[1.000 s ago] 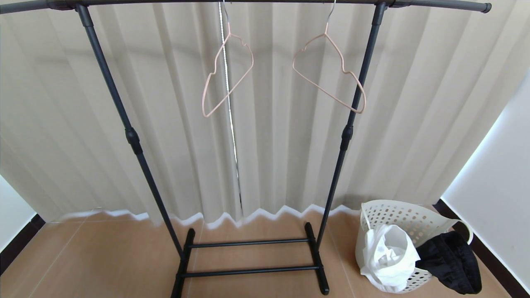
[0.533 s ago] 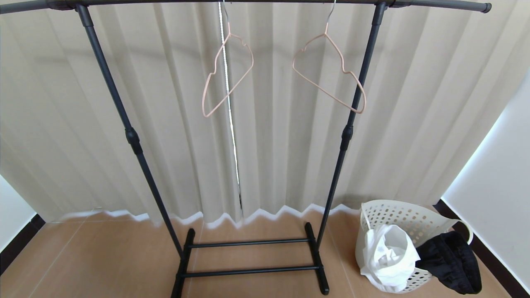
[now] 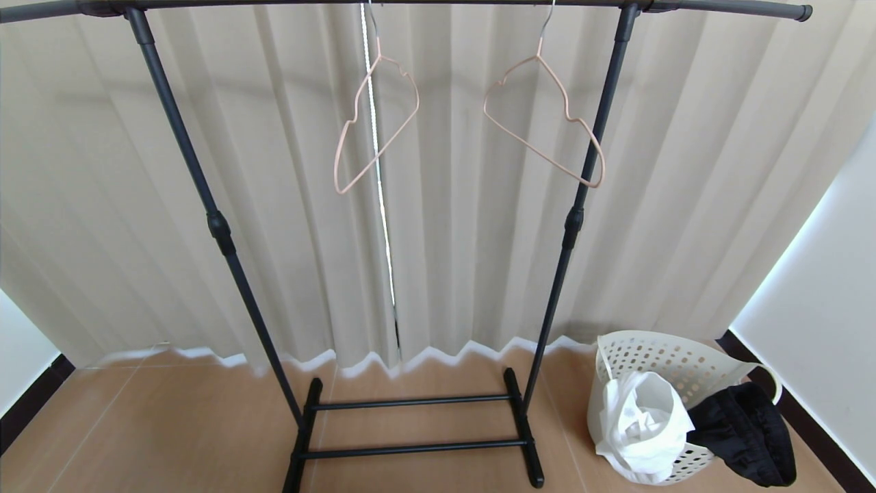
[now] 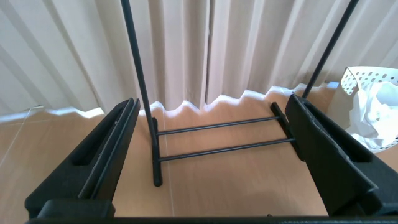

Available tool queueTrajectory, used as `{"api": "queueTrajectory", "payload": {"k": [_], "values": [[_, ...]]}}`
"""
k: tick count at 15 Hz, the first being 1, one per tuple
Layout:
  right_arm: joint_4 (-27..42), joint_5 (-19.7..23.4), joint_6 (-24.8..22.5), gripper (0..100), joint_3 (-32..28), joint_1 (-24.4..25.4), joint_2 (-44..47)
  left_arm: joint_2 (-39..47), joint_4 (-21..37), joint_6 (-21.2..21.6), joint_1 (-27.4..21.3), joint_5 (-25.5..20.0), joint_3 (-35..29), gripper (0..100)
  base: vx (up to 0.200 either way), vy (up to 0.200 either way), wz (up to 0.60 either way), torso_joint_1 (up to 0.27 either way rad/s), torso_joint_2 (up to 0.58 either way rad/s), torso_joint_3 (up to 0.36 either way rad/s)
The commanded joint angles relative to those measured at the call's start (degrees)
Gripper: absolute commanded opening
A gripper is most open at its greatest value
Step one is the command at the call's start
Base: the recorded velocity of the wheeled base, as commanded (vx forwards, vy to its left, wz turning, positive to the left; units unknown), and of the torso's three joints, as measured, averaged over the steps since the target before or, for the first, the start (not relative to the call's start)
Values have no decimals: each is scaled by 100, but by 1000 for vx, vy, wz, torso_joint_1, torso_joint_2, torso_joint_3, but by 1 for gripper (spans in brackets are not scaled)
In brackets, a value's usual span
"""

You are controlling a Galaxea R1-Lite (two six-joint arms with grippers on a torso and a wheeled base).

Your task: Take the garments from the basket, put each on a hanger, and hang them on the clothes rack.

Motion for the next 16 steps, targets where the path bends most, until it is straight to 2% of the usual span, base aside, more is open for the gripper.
{"api": "queueTrajectory", "payload": {"k": [1, 5, 16], "values": [[0, 3, -1, 100, 1, -2, 7, 0, 1, -1, 1, 0, -1, 100, 0, 0, 0, 0, 0, 0], [0, -5, -1, 100, 1, 7, 7, 0, 1, -1, 1, 0, -1, 100, 0, 0, 0, -43, 176, 132], [0, 3, 8, 100, 1, -2, 7, 0, 1, -9, 1, 0, -1, 100, 0, 0, 0, -48, 405, 359]]}}
